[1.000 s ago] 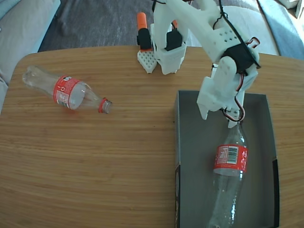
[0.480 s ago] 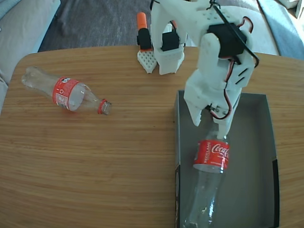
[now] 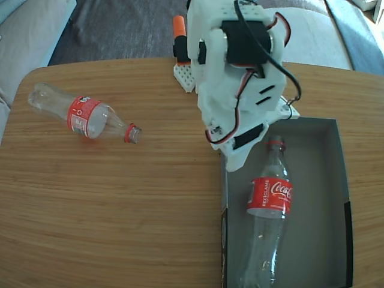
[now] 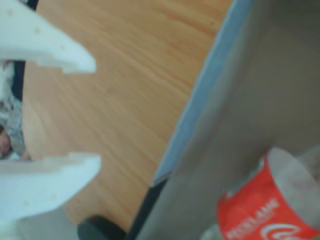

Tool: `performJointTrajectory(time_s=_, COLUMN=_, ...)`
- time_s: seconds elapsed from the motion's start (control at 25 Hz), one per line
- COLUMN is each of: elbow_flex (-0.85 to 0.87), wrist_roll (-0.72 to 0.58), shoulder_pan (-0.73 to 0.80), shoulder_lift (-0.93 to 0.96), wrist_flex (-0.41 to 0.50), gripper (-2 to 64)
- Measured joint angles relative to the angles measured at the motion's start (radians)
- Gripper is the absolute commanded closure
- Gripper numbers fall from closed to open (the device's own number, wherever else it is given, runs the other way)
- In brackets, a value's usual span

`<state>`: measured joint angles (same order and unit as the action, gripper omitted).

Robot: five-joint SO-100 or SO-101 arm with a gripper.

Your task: Grasp the bottles and put them in the box.

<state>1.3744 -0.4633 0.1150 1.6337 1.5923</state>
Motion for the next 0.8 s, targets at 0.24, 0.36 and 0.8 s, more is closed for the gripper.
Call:
performJointTrajectory(time_s=0.24, elbow_flex=0.000, wrist_roll=0.198, shoulder_pan=-0.152, shoulder_lift=0.000, wrist_flex=-0.008, gripper=53.7)
performJointTrajectory(time_s=0.36, elbow_flex=0.000, wrist_roll=0.256, shoulder_pan=-0.239, shoulder_lift=0.000, wrist_flex=-0.008, gripper=56.4)
performJointTrajectory(time_s=0.8, elbow_flex=0.150, wrist_roll=0.273, shoulder_pan=-0.541, shoulder_lift=0.002, wrist_flex=-0.058, gripper=56.2)
